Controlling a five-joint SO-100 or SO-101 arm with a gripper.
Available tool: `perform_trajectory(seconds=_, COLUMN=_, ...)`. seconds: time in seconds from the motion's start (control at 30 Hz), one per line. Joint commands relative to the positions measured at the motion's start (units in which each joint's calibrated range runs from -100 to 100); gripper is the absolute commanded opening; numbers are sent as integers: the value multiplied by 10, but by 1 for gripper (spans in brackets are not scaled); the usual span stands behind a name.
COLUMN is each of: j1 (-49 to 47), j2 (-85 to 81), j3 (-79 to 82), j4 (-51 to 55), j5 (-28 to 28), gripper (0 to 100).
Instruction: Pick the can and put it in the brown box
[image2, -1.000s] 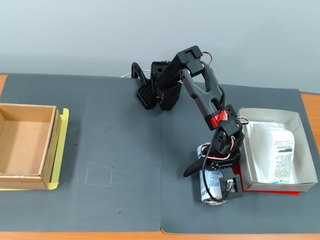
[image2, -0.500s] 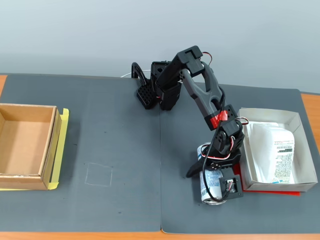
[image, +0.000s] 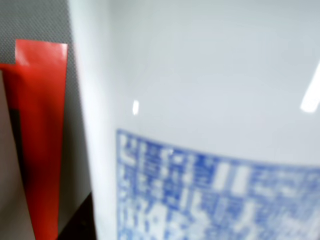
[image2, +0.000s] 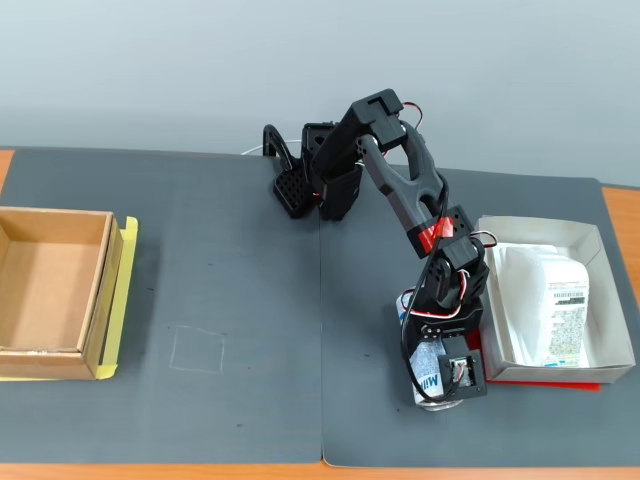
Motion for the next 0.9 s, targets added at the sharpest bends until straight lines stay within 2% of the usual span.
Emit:
perform_trajectory(seconds=0.0, j1=0, j2=-9, j3=-16, j4=5, j5=3, gripper=7)
perform_trajectory(seconds=0.2, j1=24, j2=-68, j3=-16, j4=6, j5=4, gripper=7)
perform_trajectory(seconds=0.37, j1=54, j2=-152, j3=-18, j4=24, j5=59, gripper=7)
perform_trajectory(seconds=0.67, j1=149, j2=-291, j3=-136, j4=246, j5=166, gripper=7)
perform_trajectory(seconds=0.87, j1=245, j2=-357, j3=-219, j4=313, j5=240, gripper=7)
